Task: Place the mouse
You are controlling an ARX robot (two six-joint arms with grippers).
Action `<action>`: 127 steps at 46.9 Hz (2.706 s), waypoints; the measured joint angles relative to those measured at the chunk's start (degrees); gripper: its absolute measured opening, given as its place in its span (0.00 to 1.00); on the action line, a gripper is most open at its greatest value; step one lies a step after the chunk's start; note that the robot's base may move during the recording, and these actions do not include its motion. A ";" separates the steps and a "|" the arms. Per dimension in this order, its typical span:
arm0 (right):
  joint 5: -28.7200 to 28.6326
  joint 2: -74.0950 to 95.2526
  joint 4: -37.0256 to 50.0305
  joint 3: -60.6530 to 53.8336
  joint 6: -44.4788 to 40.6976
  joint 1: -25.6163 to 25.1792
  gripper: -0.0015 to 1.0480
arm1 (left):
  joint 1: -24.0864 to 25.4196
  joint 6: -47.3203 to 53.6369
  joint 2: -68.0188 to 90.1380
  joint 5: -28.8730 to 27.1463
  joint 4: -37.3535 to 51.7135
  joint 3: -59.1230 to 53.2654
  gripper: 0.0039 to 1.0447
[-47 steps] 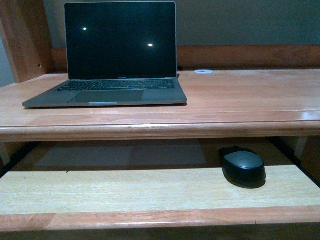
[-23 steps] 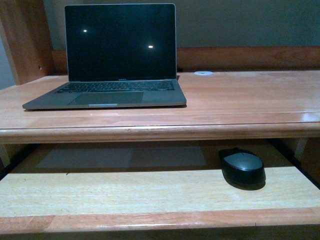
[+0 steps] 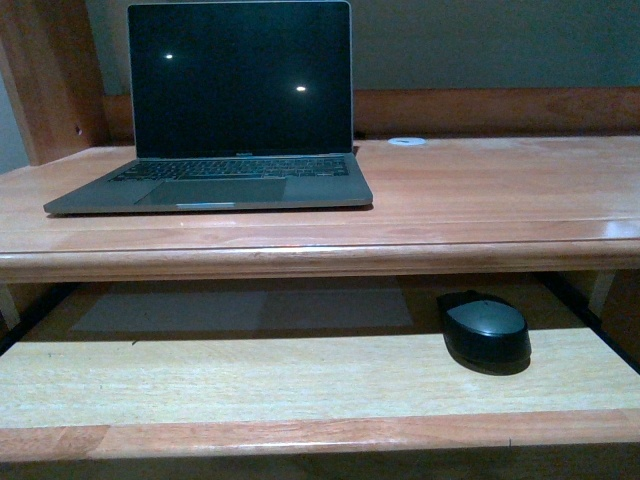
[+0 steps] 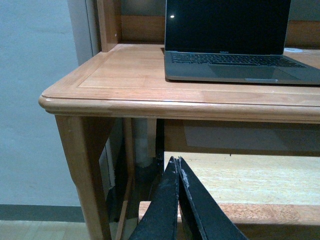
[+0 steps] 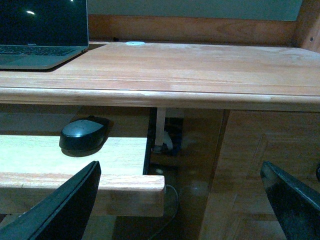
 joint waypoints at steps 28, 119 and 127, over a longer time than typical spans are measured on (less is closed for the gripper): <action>0.00 0.00 0.00 0.00 0.00 0.00 0.94 | 0.00 -0.02 -11.04 -0.02 -9.03 -1.62 0.01; 16.83 83.76 28.35 33.33 13.60 23.85 0.94 | -0.04 -0.02 -20.70 -0.02 -19.12 -1.57 0.94; 16.06 88.70 27.43 35.91 14.82 23.78 0.94 | -0.04 -0.02 -20.70 -0.02 -19.12 -1.57 0.94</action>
